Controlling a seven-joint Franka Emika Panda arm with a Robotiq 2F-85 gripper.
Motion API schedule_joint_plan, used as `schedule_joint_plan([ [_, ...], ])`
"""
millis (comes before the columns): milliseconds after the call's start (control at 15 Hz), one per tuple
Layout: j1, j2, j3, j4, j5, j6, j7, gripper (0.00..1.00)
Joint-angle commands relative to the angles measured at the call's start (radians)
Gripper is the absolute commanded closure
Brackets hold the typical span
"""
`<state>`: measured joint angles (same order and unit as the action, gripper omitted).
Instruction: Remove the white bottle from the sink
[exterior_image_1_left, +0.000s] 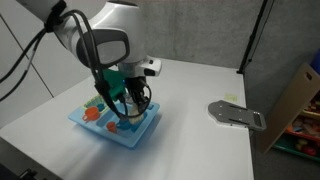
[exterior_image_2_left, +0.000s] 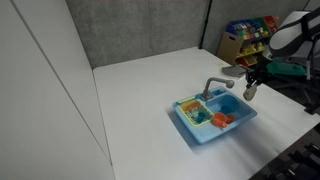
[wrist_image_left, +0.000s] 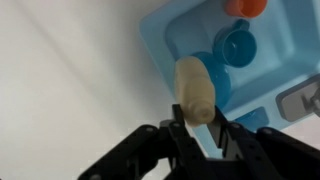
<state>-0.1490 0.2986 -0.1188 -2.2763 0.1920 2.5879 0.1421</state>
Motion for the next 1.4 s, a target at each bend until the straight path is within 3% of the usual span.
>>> schedule_joint_plan([
  [0, -0.018, 0.029, -0.022, 0.048, 0.02, -0.03, 0.039, 0.91],
  [1333, -0.114, 0.321, -0.034, 0.293, 0.12, -0.024, 0.097, 0.91],
])
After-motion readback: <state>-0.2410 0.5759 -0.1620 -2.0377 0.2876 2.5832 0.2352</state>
